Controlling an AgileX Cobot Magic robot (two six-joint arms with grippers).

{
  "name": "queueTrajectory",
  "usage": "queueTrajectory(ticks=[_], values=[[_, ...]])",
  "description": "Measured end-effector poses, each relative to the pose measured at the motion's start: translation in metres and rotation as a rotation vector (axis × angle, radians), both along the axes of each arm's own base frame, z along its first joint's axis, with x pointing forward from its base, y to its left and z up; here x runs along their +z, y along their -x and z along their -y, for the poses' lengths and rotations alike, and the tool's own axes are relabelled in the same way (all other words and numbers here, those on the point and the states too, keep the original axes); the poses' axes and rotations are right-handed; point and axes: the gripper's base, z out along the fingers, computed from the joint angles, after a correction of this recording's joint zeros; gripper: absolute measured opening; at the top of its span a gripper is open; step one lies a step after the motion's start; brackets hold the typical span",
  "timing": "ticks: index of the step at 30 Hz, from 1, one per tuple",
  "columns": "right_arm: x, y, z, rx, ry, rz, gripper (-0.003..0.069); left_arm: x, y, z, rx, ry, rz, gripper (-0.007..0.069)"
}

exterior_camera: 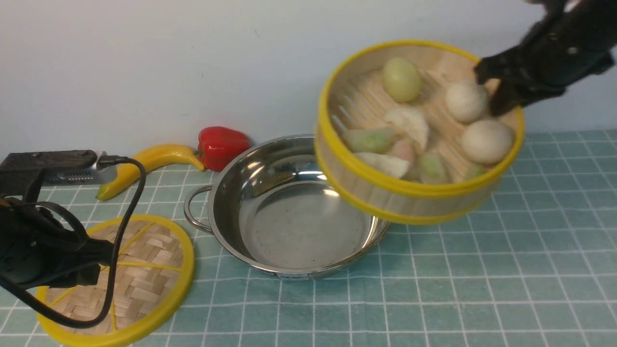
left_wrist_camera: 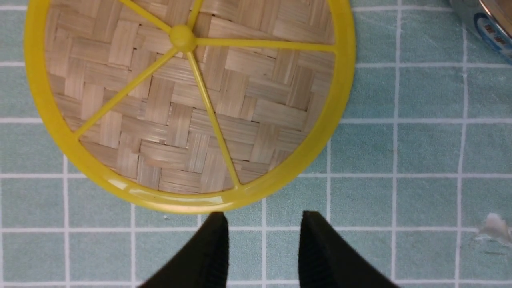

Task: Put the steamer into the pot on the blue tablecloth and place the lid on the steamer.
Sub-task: 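Place the bamboo steamer basket of food into the steel pot with the right gripper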

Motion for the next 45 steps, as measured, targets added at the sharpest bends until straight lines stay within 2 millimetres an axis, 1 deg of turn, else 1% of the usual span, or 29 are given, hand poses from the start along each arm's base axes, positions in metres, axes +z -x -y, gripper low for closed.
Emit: queueTrajectory(ticks=[3, 4, 5, 6, 7, 8, 11, 17, 18, 22, 27, 29, 34, 37, 45], values=[[-0.021, -0.021, -0.044, 0.059, -0.008, -0.013, 0.0067, 0.0, 0.0, 0.0, 0.0, 0.0, 0.0, 0.0243], [-0.024, -0.023, -0.049, 0.068, -0.006, -0.014, 0.0067, 0.0, 0.0, 0.0, 0.0, 0.0, 0.0, 0.0243], [-0.034, -0.031, -0.066, 0.094, -0.002, -0.013, 0.0067, 0.0, 0.0, 0.0, 0.001, 0.0, 0.0, 0.0243], [-0.038, -0.032, -0.068, 0.096, 0.001, -0.021, 0.0067, 0.0, 0.0, 0.0, 0.001, 0.0, 0.0, 0.0243], [-0.043, -0.036, -0.076, 0.11, 0.006, -0.017, 0.0067, 0.0, 0.0, 0.0, 0.001, 0.0, 0.0, 0.0243], [-0.055, -0.043, -0.09, 0.13, 0.023, -0.017, 0.0067, 0.0, 0.0, 0.0, 0.001, 0.0, 0.0, 0.0243], [-0.079, -0.054, -0.108, 0.156, 0.054, -0.024, 0.0067, 0.0, 0.0, 0.0, 0.001, 0.0, 0.0, 0.0243], [-0.095, -0.065, -0.114, 0.144, 0.057, -0.029, 0.0067, 0.0, 0.0, 0.0, 0.001, 0.0, 0.0, 0.0243], [-0.094, -0.065, -0.114, 0.144, 0.057, -0.028, 0.0067, 0.0, 0.0, 0.0, 0.001, 0.0, 0.0, 0.0243], [-0.11, -0.068, -0.115, 0.144, 0.07, -0.054, 0.0067, 0.0, 0.0, 0.0, 0.001, 0.0, 0.0, 0.0243], [-0.124, -0.071, -0.116, 0.144, 0.079, -0.077, 0.0067, 0.0, 0.0, 0.0, 0.001, 0.001, 0.001, 0.0243], [-0.126, -0.071, -0.116, 0.144, 0.08, -0.081, 0.0067, 0.0, 0.0, 0.0, 0.001, 0.001, 0.0, 0.0243], [-0.143, -0.073, -0.118, 0.145, 0.086, -0.112, 0.0067, 0.0, 0.0, 0.0, 0.001, 0.001, 0.001, 0.0243], [-0.147, -0.073, -0.12, 0.142, 0.068, -0.126, 0.0067, 0.0, 0.0, 0.0, 0.001, 0.001, 0.001, 0.0243], [-0.146, -0.072, -0.123, 0.142, 0.032, -0.142, 0.0072, 0.0, 0.0, 0.0, 0.001, 0.001, 0.001, 0.0243]])
